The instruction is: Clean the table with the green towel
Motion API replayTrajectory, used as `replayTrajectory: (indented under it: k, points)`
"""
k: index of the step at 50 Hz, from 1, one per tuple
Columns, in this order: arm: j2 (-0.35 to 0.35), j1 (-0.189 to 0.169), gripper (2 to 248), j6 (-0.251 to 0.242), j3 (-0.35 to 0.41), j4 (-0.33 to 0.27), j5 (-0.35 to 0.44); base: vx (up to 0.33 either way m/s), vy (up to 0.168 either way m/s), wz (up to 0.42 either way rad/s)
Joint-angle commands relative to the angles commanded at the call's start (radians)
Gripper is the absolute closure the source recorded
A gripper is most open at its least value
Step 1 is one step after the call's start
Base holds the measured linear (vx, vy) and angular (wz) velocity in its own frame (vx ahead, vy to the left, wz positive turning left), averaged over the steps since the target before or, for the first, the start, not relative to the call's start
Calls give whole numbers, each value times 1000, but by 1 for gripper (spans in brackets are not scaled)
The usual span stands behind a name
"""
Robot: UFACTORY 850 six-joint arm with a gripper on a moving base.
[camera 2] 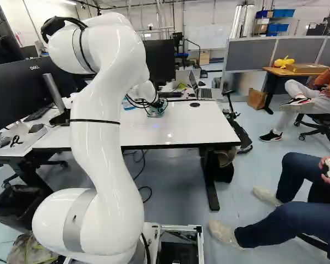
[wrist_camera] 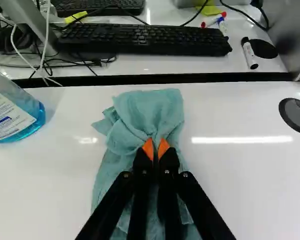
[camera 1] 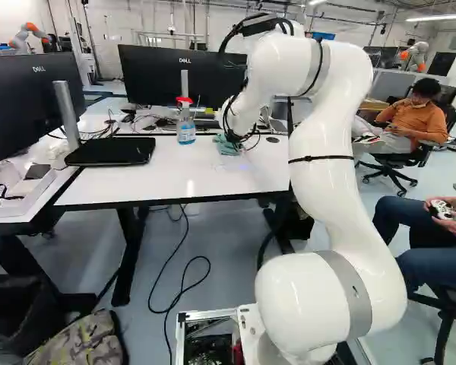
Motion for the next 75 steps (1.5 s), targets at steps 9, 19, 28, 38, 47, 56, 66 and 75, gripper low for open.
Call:
replayTrajectory:
  k: [9,19,28,38,47,56,66,75]
  points:
    - [-8,22,219,0,-11,0,0,0,0,0]
    - [-10,47,219,0,-14,0,0,0,0,0]
    - [0,69,219,0,-1,0,0,0,0,0]
    - [25,90,219,0,34,0,0,0,0,0]
    - [58,97,219,0,81,0,0,0,0,0]
    - [95,99,219,0,132,0,0,0,0,0]
    - [129,85,219,0,177,0,0,0,0,0]
    - [151,64,219,0,207,0,0,0,0,0]
